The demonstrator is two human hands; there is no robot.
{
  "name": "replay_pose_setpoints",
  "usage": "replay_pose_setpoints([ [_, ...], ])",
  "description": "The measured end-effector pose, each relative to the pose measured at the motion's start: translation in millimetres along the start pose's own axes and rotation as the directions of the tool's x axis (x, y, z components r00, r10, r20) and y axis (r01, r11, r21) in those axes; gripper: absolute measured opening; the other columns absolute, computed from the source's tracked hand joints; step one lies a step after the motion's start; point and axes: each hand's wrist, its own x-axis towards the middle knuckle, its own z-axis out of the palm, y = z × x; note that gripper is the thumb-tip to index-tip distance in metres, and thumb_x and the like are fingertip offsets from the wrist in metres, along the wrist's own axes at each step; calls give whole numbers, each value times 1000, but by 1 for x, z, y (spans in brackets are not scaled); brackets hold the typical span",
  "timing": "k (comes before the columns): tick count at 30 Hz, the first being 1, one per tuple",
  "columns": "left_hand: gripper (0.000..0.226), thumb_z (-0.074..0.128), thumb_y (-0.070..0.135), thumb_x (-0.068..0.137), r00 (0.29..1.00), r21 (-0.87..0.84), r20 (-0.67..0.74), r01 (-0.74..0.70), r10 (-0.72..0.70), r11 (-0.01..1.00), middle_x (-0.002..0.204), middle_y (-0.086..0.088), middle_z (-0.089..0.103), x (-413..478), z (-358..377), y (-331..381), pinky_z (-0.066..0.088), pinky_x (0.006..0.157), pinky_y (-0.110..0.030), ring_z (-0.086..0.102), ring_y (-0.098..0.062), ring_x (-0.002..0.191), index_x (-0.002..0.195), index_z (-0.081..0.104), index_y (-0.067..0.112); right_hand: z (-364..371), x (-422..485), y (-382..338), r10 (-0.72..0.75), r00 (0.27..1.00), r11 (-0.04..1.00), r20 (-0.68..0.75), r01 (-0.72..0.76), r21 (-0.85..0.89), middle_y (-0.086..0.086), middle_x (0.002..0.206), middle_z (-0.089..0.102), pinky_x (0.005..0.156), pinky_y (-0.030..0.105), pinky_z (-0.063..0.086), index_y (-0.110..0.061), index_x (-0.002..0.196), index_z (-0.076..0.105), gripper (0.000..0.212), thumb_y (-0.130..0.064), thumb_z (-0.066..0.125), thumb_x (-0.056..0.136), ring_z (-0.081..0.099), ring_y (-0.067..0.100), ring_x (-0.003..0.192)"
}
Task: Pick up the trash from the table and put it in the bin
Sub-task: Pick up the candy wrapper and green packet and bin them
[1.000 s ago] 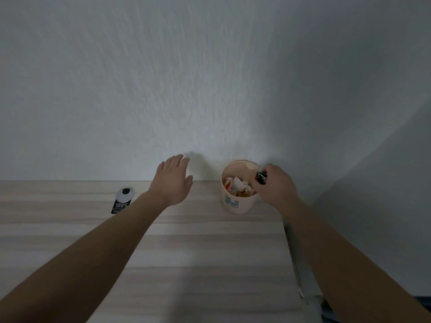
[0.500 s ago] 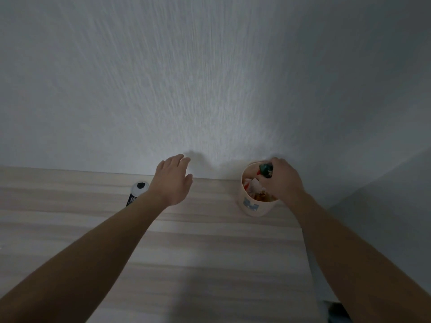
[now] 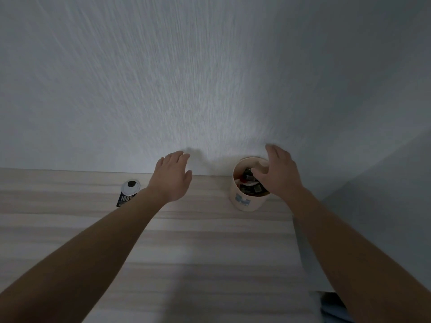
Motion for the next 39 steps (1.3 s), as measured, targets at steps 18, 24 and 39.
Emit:
replay_pose_setpoints([
  [18, 52, 43, 30, 97, 988, -42, -78, -134, 130, 990, 150, -13, 36, -66, -46, 13, 26, 113, -45, 33, -30, 137, 144, 35, 9, -62, -114, -34, 46, 991, 978, -127, -71, -196, 10, 142, 46, 109, 43, 32, -10, 141, 37, 57, -43, 42, 95, 39, 28, 133],
  [24, 52, 43, 30, 98, 971, -52, -49, -238, 236, 970, 150, -16, 36, -100, -56, -5, 26, 113, -47, 34, -33, 136, 143, 36, 7, -70, -173, -80, 116, 983, 963, -141, -146, -226, 9, 143, 45, 111, 43, 30, -10, 142, 36, 55, -38, 41, 95, 37, 28, 133],
  [39, 46, 40, 28, 97, 902, -55, -59, -431, 428, 901, 146, -14, 40, -198, -91, -65, 30, 110, -44, 37, -30, 133, 138, 40, 7, -57, -313, -216, 251, 949, 925, -190, -293, -243, 10, 142, 45, 112, 42, 27, -9, 141, 38, 54, -37, 41, 95, 36, 30, 132],
])
